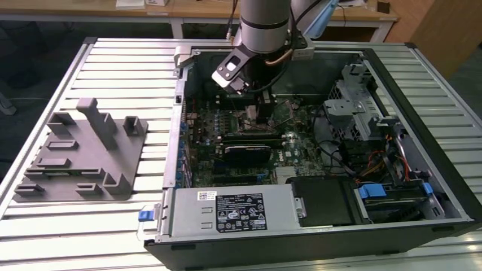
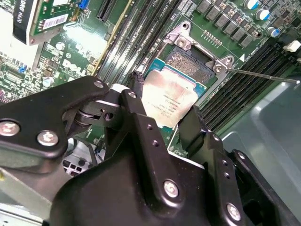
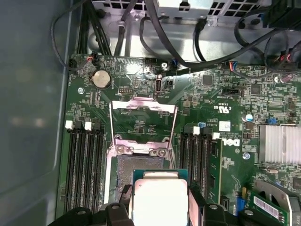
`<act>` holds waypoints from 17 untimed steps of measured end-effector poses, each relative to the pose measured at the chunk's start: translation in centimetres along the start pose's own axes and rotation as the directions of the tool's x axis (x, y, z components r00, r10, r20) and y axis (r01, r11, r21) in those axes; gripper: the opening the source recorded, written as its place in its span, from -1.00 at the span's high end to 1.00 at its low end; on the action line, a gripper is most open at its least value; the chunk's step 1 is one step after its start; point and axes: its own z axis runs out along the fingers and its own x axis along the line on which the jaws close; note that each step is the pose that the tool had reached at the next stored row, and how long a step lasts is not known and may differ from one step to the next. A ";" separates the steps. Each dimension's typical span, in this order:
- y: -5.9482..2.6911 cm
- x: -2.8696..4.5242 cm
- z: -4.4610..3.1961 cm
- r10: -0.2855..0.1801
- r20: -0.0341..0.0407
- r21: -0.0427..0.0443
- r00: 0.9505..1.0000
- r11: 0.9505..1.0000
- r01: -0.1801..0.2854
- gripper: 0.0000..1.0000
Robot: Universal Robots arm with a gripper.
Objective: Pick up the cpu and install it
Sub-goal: 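Place the cpu into insertion slot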
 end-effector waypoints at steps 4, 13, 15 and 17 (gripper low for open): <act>-0.02 0.16 0.39 0.000 0.000 0.000 1.000 1.000 0.000 -0.08; -0.06 0.48 1.21 0.014 0.001 0.000 1.000 1.000 -0.014 -0.08; -0.06 0.57 1.36 0.019 0.001 0.000 1.000 1.000 -0.019 -0.08; -0.07 0.65 1.52 0.024 0.002 0.000 1.000 1.000 -0.024 -0.08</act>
